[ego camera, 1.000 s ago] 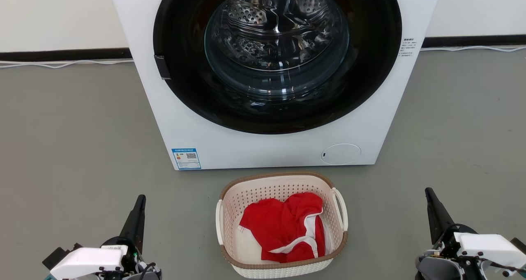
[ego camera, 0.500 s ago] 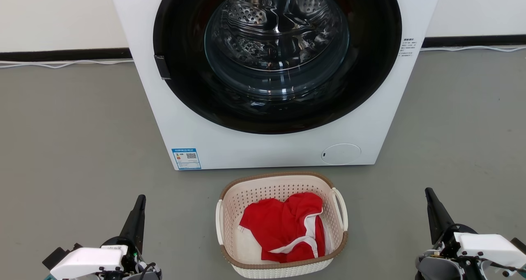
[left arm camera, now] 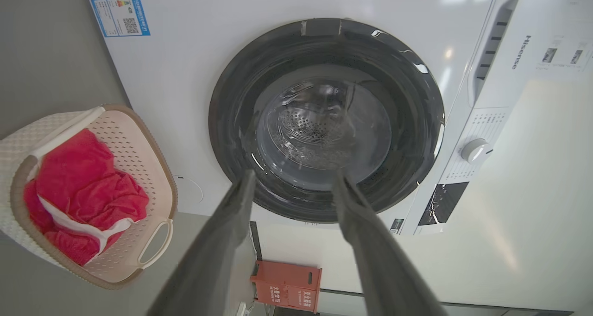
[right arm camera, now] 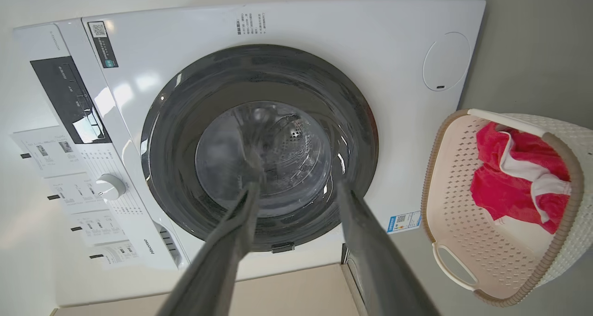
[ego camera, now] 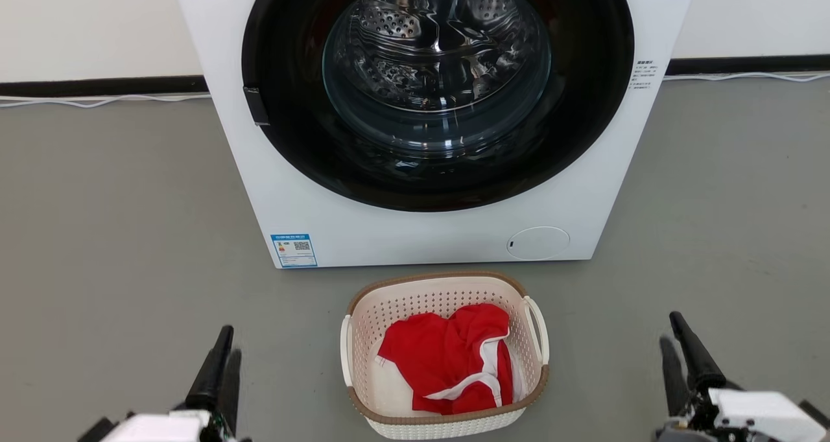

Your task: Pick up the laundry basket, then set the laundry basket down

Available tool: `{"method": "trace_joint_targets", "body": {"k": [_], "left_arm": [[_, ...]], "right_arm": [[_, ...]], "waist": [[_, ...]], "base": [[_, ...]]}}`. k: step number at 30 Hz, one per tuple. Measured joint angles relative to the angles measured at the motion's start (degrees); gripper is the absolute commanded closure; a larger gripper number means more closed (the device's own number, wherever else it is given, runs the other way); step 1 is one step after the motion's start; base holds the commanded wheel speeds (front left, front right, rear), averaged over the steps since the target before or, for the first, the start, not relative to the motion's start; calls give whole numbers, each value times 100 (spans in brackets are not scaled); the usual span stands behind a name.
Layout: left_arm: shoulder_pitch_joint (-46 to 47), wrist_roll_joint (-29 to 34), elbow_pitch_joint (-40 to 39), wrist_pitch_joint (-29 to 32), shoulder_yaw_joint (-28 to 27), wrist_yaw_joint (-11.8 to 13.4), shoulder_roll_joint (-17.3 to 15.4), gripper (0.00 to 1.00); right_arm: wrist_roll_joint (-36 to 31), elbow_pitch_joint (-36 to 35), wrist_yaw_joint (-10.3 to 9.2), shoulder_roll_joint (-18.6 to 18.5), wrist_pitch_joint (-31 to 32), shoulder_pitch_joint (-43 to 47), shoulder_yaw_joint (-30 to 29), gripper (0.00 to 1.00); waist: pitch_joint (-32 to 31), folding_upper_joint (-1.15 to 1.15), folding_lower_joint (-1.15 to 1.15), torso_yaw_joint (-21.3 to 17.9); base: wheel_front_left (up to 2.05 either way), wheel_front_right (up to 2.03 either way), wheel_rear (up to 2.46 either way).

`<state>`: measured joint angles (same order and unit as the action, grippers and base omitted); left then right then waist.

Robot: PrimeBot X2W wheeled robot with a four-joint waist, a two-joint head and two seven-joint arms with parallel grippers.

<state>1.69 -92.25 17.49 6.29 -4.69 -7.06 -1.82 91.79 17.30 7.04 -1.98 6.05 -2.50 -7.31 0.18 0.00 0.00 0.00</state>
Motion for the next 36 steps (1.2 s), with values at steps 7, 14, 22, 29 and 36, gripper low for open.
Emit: {"method": "trace_joint_targets", "body": {"k": [7, 14, 22, 29, 36], "left_arm": [[-131, 0, 47, -87, 112, 0, 2, 0], [-131, 1, 16, -222, 196, 0, 1, 0], [-132, 297, 26, -338, 290, 0, -1, 0], [-132, 724, 77, -465, 303, 0, -2, 0], [-132, 1260, 90, -587, 309, 0, -5, 0]], "right_arm": [[-1, -18, -4, 22, -70, 125, 45, 0], [-43, -85, -4, 21, -192, 127, 83, 0], [-471, -155, -4, 20, -313, 127, 141, 0], [-1036, -179, -3, 20, -437, 127, 132, 0], [-1769, -215, -4, 19, -556, 127, 141, 0]], "waist": [[-11, 0, 5, 0], [4, 0, 2, 1], [15, 0, 2, -5], [23, 0, 1, -8], [24, 0, 1, -16]], "base": [[0, 0, 0], [0, 0, 0], [0, 0, 0], [0, 0, 0], [0, 0, 0]]}}
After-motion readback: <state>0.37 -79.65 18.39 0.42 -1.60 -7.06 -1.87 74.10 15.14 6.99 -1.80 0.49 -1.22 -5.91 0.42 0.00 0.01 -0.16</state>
